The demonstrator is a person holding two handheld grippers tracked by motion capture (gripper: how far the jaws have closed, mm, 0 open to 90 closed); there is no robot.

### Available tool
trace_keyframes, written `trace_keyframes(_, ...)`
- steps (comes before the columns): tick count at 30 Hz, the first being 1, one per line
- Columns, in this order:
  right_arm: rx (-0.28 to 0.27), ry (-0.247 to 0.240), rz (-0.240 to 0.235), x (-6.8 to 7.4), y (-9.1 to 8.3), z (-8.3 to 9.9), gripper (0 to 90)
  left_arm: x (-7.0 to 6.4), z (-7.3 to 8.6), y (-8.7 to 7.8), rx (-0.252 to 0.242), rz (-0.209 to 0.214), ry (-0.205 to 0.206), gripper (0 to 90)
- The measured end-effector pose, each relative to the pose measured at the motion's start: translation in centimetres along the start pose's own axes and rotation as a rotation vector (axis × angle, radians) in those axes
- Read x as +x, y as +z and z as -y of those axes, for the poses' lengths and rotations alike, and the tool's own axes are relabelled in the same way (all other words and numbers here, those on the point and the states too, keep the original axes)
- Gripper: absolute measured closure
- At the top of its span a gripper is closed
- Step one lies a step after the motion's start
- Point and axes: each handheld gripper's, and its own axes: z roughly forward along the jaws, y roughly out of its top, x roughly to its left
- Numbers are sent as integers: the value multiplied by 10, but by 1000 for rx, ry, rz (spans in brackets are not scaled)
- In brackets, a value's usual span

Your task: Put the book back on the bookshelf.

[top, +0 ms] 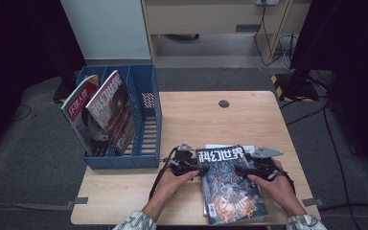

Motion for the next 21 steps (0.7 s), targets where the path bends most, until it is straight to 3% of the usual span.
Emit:
trace_keyframes(8, -2, -9, -9, 0, 3, -2, 283, 7, -2, 2, -17, 46, -50, 363)
trace_keyframes(16, 2, -33, -12, 3, 5, -5, 290, 7, -5, -1, -28, 69, -43, 397)
trace_keyframes(21, -5, -56, -31, 9, 11, -9, 297, 2, -7, -1, -28, 75, -16, 439)
